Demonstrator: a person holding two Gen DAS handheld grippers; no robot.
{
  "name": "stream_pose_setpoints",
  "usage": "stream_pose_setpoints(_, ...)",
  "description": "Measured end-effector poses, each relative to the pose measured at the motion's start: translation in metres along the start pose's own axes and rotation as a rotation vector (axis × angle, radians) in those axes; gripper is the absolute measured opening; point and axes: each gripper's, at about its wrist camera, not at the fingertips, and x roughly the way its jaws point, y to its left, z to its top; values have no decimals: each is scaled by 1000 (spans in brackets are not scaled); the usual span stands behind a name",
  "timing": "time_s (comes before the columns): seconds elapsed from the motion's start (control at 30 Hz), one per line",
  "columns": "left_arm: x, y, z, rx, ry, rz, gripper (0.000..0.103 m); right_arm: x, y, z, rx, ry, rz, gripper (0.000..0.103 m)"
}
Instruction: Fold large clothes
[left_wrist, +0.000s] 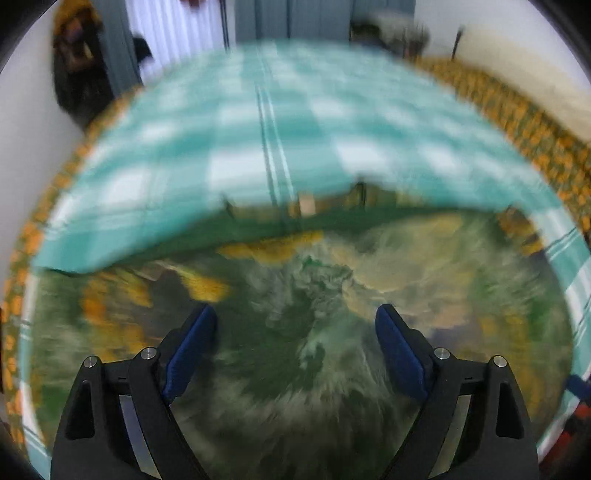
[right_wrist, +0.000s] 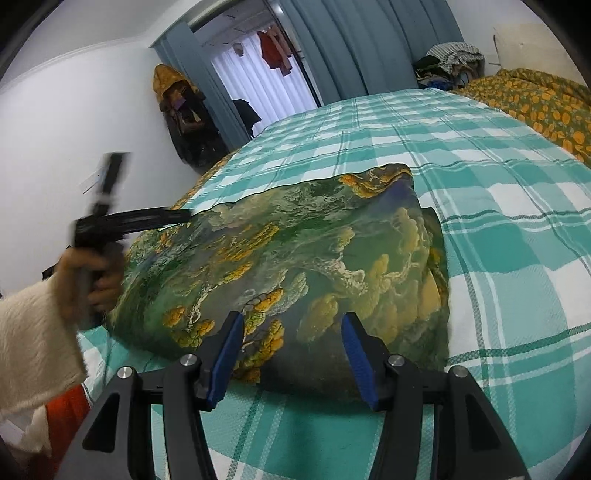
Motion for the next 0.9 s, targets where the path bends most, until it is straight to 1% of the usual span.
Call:
stream_pose_setpoints(0.03, 11, -1, -3, -1, 27, 6, 97, 0, 0, -1, -3, 1, 0, 56)
stream_pose_setpoints(0.07, 19, 0, -8, -9, 33, 6, 99, 0, -2, -1, -1, 2, 2, 56)
stream_pose_setpoints(0.13, 21, 2, -15, -19, 0, 0, 100, 2, -5, -1, 10, 0, 12, 56)
stream_pose_setpoints(0.2, 17, 4, -17, -26, -1, -9, 100, 2, -8, 0, 18, -2, 20, 56)
stream_pose_setpoints(0.3, 1, 6, -25, -8, 2, -8, 100, 4, -9, 0, 25, -3, 24, 56)
stream_pose_setpoints(0.37, -12, 5, -32, 0, -4, -26, 99, 2, -9, 0, 25, -6, 22, 56)
stream_pose_setpoints(0.43, -31, 3, -51, 19, -8, -48, 99, -2, -7, 0, 19, -16, 22, 56)
stream_pose_setpoints(0.47, -41, 0, -66, 42, -15, -53, 99, -3, -7, 0, 16, -21, 21, 56)
stream_pose_setpoints(0.5, -43, -4, -73, 66, -18, -50, 99, -4, -6, 0, 16, -25, 22, 56)
stream_pose_setpoints(0.57, -46, -12, -90, 114, -27, -18, 99, -4, -6, -2, 24, -24, 23, 56)
stream_pose_setpoints(0.6, -44, -12, -93, 112, -27, -12, 99, -2, -6, -3, 32, -20, 25, 56)
stream_pose_setpoints(0.7, -32, -5, -92, 39, -10, -32, 101, -1, -4, -4, 53, -19, 27, 56)
stream_pose_setpoints(0.77, -23, -5, -90, 35, -16, -30, 102, -3, -1, -5, 54, -24, 23, 56)
stream_pose_setpoints(0.83, -24, -4, -89, 23, -15, -32, 102, -7, 2, -5, 46, -29, 13, 56)
stream_pose_setpoints(0.9, -34, -4, -90, 19, -23, -26, 102, -14, 6, -5, 35, -36, 2, 56)
